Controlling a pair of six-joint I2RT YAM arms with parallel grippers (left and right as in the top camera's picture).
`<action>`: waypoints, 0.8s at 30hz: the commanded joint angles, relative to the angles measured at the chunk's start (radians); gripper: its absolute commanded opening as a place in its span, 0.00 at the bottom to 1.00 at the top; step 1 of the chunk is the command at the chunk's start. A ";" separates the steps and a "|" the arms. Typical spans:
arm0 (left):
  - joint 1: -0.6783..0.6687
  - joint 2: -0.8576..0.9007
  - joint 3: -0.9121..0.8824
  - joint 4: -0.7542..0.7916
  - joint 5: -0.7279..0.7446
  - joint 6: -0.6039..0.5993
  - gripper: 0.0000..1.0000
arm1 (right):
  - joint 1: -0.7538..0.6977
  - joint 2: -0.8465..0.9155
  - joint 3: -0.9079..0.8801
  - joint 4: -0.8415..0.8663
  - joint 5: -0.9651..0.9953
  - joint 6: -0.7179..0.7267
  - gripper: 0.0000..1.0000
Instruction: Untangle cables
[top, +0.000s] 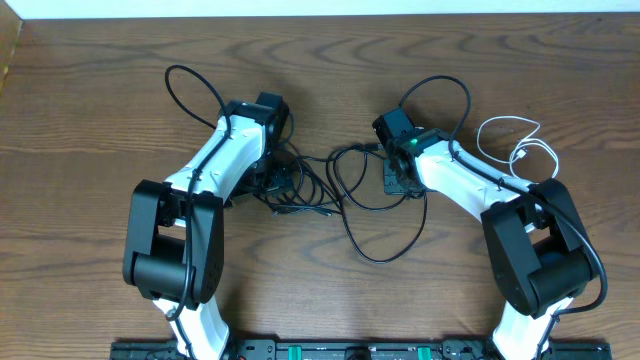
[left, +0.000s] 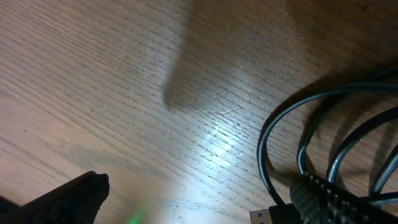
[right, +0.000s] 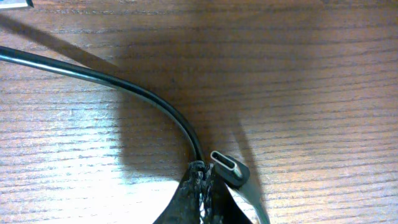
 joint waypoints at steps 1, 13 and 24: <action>0.005 -0.003 0.000 -0.005 -0.009 0.006 0.98 | 0.004 -0.010 -0.020 -0.008 -0.014 -0.010 0.01; 0.005 -0.003 0.000 -0.005 -0.009 0.006 0.98 | 0.008 -0.002 -0.038 0.031 -0.034 0.009 0.01; 0.005 -0.003 0.000 -0.005 -0.009 0.006 0.98 | 0.040 0.015 -0.120 0.183 -0.043 0.009 0.06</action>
